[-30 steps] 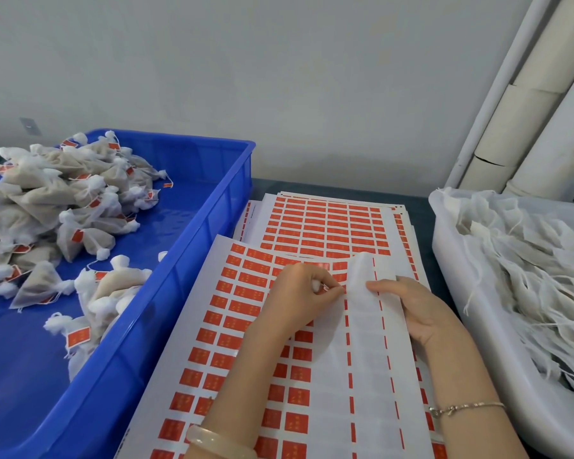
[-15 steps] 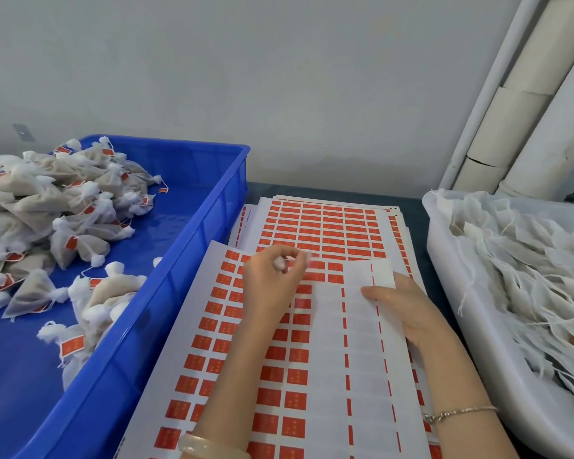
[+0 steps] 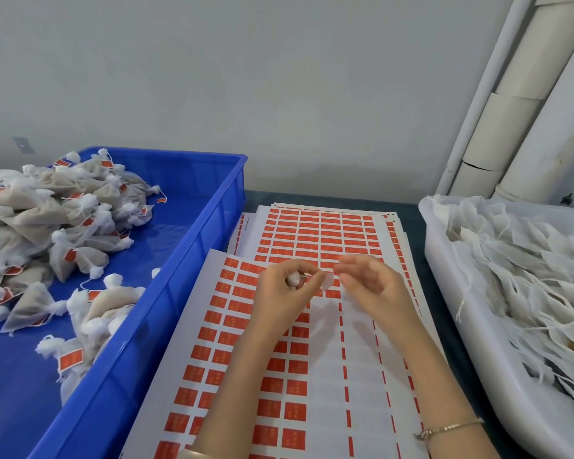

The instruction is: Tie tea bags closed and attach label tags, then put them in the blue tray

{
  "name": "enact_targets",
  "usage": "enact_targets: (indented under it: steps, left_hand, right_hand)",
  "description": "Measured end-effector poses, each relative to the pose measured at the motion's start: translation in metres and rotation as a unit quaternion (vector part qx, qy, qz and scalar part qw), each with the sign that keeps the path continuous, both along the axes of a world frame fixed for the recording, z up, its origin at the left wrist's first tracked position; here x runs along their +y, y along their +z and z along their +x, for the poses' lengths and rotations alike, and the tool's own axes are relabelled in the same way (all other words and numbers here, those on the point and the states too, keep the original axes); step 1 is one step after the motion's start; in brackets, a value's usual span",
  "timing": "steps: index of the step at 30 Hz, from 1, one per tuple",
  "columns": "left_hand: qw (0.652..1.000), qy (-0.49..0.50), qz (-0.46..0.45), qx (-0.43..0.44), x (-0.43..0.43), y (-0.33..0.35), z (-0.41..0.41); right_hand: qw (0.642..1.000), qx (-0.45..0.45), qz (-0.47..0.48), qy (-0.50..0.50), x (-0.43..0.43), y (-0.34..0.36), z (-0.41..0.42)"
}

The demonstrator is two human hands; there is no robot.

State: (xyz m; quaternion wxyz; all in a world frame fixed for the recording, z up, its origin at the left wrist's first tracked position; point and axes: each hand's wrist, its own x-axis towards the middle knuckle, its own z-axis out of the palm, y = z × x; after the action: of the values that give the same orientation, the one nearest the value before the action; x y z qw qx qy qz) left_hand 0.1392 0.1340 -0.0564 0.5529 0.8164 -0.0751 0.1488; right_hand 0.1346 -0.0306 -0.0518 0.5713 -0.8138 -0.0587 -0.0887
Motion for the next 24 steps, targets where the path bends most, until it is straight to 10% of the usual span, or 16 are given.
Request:
enact_targets:
  steps: [12,24]
  left_hand:
    - [0.983,-0.089,-0.15,0.052,0.006,0.015,-0.006]
    - [0.969,-0.127,-0.205,0.053,0.009,0.017,-0.005]
  right_hand:
    - [0.995,-0.006,0.014,-0.101,-0.009,0.001,-0.001]
    - [0.981,0.149,0.005,0.124,0.027,0.013,-0.009]
